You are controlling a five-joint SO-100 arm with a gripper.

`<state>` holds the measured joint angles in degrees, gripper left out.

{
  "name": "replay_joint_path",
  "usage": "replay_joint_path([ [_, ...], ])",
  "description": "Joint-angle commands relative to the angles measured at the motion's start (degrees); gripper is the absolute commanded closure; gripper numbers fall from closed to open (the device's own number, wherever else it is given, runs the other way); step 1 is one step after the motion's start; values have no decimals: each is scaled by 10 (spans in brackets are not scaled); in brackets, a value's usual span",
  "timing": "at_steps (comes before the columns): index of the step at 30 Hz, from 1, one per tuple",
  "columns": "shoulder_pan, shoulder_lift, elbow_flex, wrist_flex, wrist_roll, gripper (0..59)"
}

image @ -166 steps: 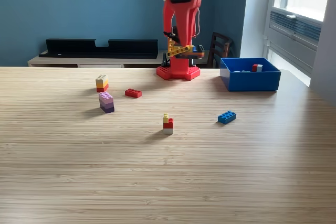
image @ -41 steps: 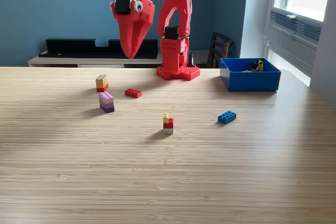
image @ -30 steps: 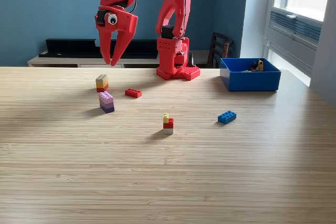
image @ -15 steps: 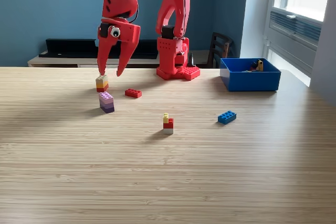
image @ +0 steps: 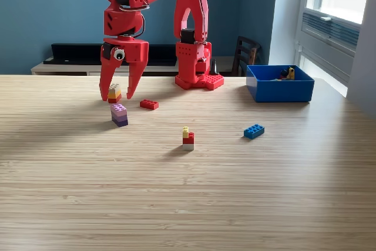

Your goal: Grasp a lego block and put it in the bin.

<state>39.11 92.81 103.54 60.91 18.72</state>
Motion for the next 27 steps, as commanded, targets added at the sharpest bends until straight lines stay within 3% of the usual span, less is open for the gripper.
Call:
replay_joint_path([
  [1,5,-9,-51,-3,10,369],
  [23,2,-152,-150,1,36,420],
  [27,1,-173,-171,10,44,454],
])
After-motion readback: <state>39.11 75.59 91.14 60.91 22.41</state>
